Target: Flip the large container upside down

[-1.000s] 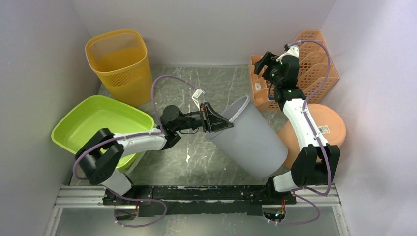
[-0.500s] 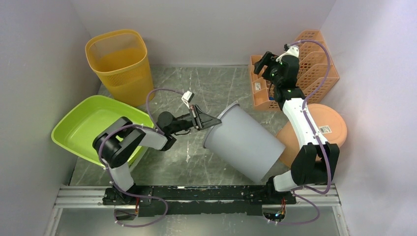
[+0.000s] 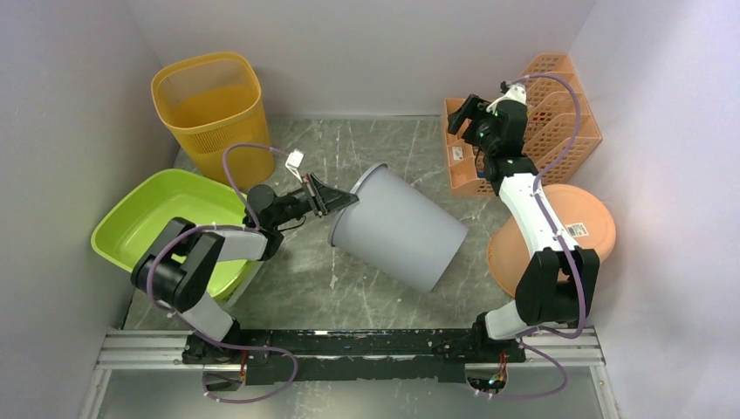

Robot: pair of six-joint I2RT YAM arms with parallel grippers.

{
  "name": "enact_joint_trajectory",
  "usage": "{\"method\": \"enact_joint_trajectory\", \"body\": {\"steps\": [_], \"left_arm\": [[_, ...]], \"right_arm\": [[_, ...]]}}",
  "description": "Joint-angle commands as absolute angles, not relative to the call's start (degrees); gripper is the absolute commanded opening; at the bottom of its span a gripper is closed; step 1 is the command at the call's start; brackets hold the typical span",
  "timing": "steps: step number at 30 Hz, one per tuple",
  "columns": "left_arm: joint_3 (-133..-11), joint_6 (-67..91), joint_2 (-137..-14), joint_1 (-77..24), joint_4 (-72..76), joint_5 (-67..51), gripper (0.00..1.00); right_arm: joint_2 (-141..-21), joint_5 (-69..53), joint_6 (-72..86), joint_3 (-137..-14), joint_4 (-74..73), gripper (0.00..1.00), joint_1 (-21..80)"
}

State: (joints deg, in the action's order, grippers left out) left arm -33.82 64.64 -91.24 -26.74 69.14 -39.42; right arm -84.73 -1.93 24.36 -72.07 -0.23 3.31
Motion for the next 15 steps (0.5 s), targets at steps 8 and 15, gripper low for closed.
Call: {"method": "enact_joint_trajectory", "body": {"steps": [8, 15], "left_arm": [[-28.22, 82.88, -106.1, -22.94, 98.4, -44.2, 0.07], [-38.28, 66.79, -88.72, -29.45, 66.16, -43.36, 0.07]], "right_arm": [[-84.98, -1.07, 23.72, -71.02, 1.09, 0.77, 2.81], [-85.59, -1.68, 24.58, -70.71, 1.82, 0.77, 2.81]]}}
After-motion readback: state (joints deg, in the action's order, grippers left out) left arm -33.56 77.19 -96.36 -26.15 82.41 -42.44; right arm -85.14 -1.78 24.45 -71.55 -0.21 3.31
